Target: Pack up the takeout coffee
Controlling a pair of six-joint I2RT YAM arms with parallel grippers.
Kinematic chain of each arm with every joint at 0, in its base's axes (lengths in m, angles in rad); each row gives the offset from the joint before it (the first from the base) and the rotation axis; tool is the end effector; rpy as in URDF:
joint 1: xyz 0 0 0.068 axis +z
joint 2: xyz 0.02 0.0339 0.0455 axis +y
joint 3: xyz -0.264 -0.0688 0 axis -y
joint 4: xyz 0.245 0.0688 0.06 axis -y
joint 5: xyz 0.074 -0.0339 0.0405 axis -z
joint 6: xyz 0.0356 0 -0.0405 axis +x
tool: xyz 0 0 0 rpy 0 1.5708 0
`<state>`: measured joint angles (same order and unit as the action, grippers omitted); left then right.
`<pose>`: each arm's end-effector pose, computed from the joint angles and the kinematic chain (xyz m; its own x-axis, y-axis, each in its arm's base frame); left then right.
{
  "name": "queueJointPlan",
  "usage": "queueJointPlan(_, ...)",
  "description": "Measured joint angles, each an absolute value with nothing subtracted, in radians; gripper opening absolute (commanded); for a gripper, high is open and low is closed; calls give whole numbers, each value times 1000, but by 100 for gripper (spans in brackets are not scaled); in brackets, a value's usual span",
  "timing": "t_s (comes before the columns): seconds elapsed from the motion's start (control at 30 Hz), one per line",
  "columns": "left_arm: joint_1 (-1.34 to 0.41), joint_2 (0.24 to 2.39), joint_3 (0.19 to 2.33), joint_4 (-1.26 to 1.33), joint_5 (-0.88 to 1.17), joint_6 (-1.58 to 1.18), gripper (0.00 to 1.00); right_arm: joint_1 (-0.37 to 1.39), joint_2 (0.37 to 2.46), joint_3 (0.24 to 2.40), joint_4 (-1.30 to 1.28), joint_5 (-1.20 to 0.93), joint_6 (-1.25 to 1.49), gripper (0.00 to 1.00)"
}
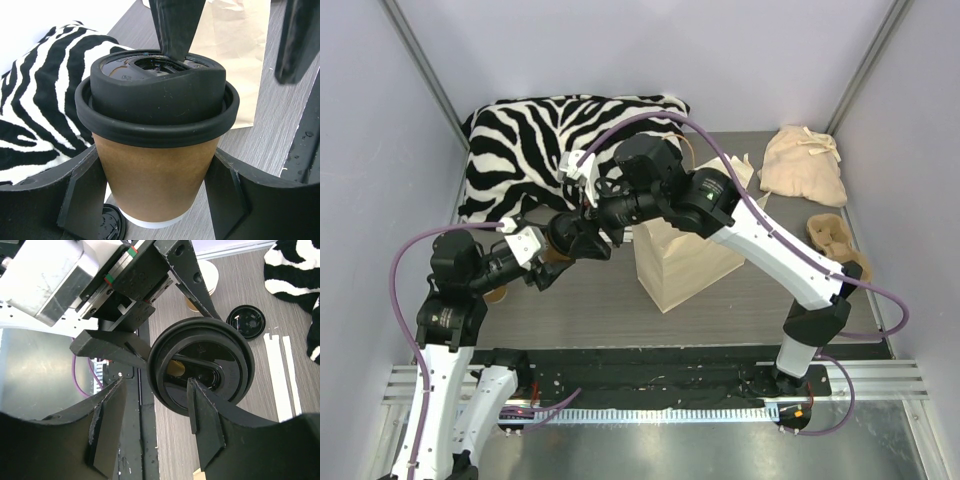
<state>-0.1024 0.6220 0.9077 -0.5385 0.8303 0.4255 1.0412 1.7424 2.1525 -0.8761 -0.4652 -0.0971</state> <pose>0.1152 -0.0383 0.3694 0.0953 0.2702 -0.9581 0.8131 0.5342 0.2315 0.1683 0.3191 0.4788 -0.1315 -0.3962 -0.9087 -0.9912 0.0675 0.1140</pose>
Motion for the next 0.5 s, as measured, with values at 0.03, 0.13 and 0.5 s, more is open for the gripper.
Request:
queueJointPlan(0.03,-102,622,907,-538,830,426,55,1042,1746,2154,-876,-464,-100,58)
queueJointPlan(0.13,-102,622,904,-534,830,426,55,1047,1763,2170,-876,-455,-104,54)
queueJointPlan(0.5,-102,626,895,-534,823,426,53,1055,1787,2184,-875,-433,-131,30)
